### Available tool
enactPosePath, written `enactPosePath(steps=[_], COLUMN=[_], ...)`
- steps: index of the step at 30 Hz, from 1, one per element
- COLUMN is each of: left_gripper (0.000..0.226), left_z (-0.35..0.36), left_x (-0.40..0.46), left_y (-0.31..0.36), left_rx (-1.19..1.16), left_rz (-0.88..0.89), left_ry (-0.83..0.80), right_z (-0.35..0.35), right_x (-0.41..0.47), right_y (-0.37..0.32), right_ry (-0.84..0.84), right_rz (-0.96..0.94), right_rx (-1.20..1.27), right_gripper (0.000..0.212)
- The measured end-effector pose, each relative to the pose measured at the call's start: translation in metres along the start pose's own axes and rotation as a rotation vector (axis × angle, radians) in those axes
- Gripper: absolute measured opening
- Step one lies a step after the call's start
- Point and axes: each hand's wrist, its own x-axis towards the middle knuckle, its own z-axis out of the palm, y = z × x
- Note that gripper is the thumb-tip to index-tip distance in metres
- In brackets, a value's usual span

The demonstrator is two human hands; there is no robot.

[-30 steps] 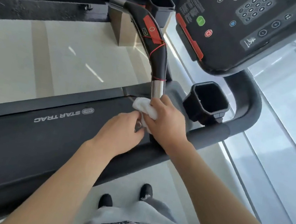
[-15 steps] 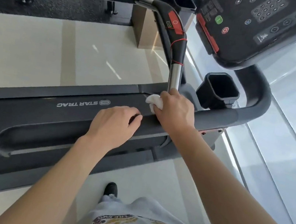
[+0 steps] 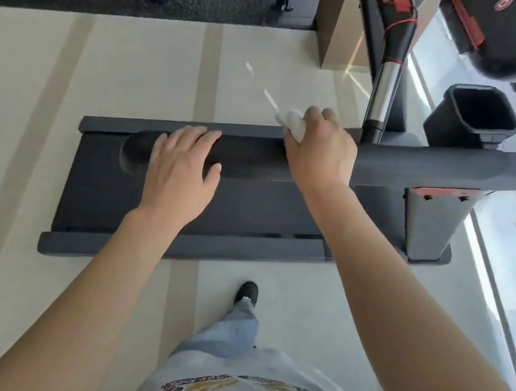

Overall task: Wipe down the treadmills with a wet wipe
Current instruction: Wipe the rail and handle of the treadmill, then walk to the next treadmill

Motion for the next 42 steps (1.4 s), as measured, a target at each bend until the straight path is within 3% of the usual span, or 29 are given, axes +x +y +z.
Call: enactPosePath(steps=[5,9,17,29,42], left_gripper=[0.053,0.05,0.048,0.046,0.047], left_z=[-0.012,-0.019,-0.056,-0.12,-0.143], left_x=[-0.041,-0.069,-0.142,-0.253,-0.369], left_y=[-0.004,-0.031,-0.159,-0.359,-0.462], left_rx=[-0.096,-0.176,-0.207,-0.246,-0.317], left_rz=[-0.117,-0.234,-0.437,-0.492,-0.691], left_ry=[-0.014,-0.006,-0.007,0.035,0.147], right_z=[0.018,0.029,0.063,0.117,0.143], right_x=[-0.041,-0.062,-0.11,-0.193,-0.253], right_y=[-0.047,-0.085,-0.189,-0.403,-0.564], right_ry=[0.006,-0.149,-0.356,-0.505,-0.606], right_rz=[0.002,-0.054,-0.069,-0.262,-0.617], right_rx=[0.33,0.417,0.467,0.432,0.466], right_gripper=[0.027,0.027,0.036,0.03,0.032])
